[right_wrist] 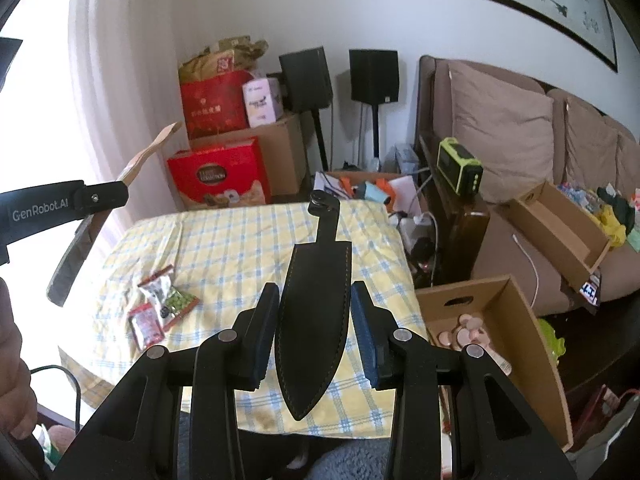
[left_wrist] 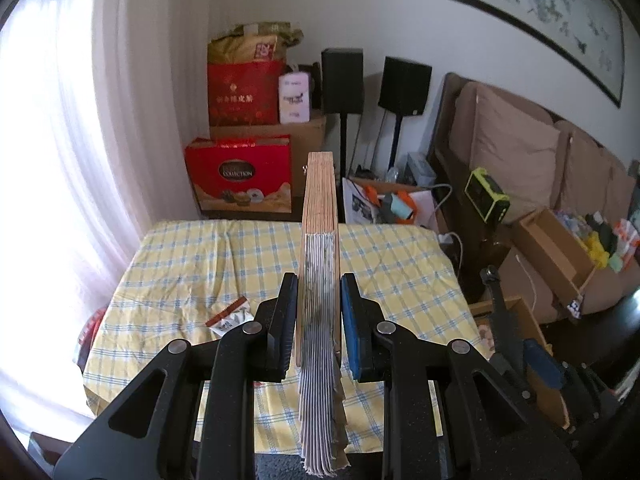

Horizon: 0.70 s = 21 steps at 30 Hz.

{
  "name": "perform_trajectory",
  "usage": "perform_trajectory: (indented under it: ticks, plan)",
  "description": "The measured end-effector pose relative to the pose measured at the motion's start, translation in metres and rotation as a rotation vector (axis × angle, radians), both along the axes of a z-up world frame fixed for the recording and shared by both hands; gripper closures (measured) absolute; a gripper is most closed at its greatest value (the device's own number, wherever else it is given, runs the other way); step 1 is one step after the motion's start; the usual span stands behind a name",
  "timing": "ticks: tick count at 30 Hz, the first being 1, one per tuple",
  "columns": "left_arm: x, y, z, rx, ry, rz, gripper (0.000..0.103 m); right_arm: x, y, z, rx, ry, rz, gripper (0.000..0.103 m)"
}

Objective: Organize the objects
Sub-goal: 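Lift the folding fan upright off the table with the left tool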

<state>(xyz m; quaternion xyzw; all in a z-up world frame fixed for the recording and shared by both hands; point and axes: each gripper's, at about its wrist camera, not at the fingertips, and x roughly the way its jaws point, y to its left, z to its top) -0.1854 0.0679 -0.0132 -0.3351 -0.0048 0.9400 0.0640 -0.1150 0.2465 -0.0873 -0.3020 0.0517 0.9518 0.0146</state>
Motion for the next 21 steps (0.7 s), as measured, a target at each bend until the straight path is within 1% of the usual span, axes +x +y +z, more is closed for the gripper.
perform_trajectory:
  ticks: [4, 15, 17, 21]
  plan:
    - [0.01, -0.004, 0.012, 0.061, 0.011, -0.057, 0.083, 0.01, -0.001, 0.011, 0.003, 0.022, -0.001, 0.067]
    - [0.043, 0.001, 0.044, 0.085, 0.098, -0.09, 0.083, 0.035, 0.006, 0.038, 0.001, 0.084, -0.002, 0.067]
    - [0.045, 0.002, 0.044, 0.095, 0.106, -0.112, 0.083, 0.039, 0.008, 0.041, 0.004, 0.082, 0.003, 0.067]
    - [0.046, 0.001, 0.036, 0.064, 0.102, -0.101, 0.083, 0.054, 0.006, 0.037, 0.021, 0.076, 0.028, 0.067]
